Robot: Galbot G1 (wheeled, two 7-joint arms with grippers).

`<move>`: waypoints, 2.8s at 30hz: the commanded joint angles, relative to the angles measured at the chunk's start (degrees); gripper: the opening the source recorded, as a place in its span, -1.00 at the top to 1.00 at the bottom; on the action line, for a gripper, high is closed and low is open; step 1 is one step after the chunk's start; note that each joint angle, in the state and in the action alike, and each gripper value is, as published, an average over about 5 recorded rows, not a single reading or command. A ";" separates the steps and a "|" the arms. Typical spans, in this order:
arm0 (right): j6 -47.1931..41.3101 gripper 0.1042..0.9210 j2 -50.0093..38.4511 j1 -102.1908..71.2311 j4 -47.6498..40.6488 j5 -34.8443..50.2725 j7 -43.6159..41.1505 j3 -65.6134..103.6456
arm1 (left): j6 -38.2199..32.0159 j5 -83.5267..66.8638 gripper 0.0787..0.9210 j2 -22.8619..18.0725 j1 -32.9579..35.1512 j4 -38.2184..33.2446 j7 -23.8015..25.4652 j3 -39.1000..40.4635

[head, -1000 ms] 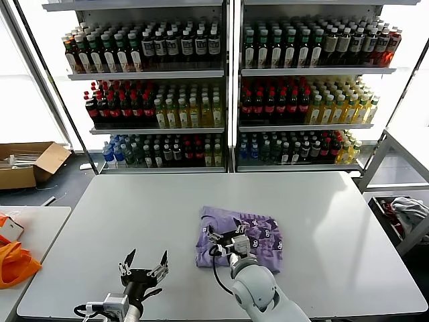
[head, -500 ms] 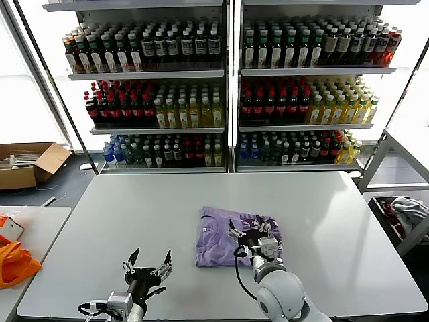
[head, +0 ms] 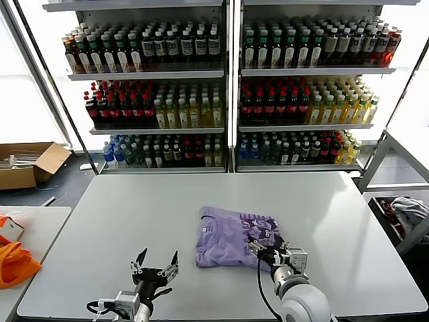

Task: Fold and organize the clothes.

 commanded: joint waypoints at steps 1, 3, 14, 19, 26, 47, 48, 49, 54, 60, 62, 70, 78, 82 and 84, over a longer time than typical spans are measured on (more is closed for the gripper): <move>-0.70 -0.76 -0.86 -2.69 1.43 8.01 2.68 2.64 | 0.10 0.02 -0.77 0.06 0.04 0.13 0.04 0.63; -0.69 -0.76 -0.78 -2.40 0.67 8.19 2.55 2.70 | 0.12 0.03 -0.77 0.03 0.11 0.07 0.04 0.64; -0.80 -0.76 0.07 1.37 -3.79 7.60 1.12 1.78 | 0.09 0.15 -0.77 -0.28 0.65 -0.51 0.05 0.33; -0.80 -0.76 0.36 2.65 -5.94 7.36 0.76 1.61 | 0.03 0.18 -0.77 -0.38 0.81 -0.59 0.05 0.17; -0.80 -0.76 -0.09 4.85 -9.23 6.61 -0.13 1.88 | 0.08 0.19 -0.77 -0.48 0.75 -0.64 0.04 0.10; -0.35 -0.76 -0.95 1.94 -1.89 0.68 -1.93 0.45 | -0.08 0.00 -0.77 -1.13 0.92 -0.96 0.00 -0.13; -0.31 -0.76 -0.98 1.41 -0.95 0.48 -1.95 0.81 | -0.21 0.04 -0.77 -1.24 0.90 -1.05 -0.02 0.01; -0.20 -0.76 -0.96 0.93 0.00 -0.71 -2.15 1.30 | -0.49 0.04 -0.77 -1.34 0.84 -1.19 -0.04 0.16; 2.44 -0.76 -1.24 -0.01 2.64 -17.08 -4.93 5.18 | -4.08 0.67 -0.77 -2.52 0.14 -2.09 -0.25 0.34; 2.87 -0.76 -5.65 0.81 1.66 -19.71 -7.56 12.34 | -8.18 3.78 -0.77 -3.34 -0.56 -3.36 -0.26 0.36; 3.59 -0.76 -7.13 0.71 0.49 -18.50 -8.72 14.70 | -9.96 5.43 -0.77 -3.28 -0.87 -3.19 -0.14 0.00; 6.13 -0.76 -9.19 -2.11 -0.61 -19.24 -12.89 20.91 | -16.22 9.54 -0.77 -3.59 -2.47 -1.36 -0.11 -1.69; 6.60 -0.76 -8.99 -3.08 0.44 -20.16 -17.10 22.46 | -12.66 6.86 -0.77 -3.53 -2.74 -1.71 0.28 -2.71; 6.27 -0.76 -7.59 -3.26 -0.01 -20.58 -16.69 21.92 | -11.70 6.01 -0.77 -3.38 -2.60 -1.58 -0.27 -2.71; 6.34 -0.76 -6.87 -3.30 -0.45 -20.70 -16.04 21.70 | -11.59 4.82 -0.77 -3.24 -2.57 -1.46 -0.74 -2.65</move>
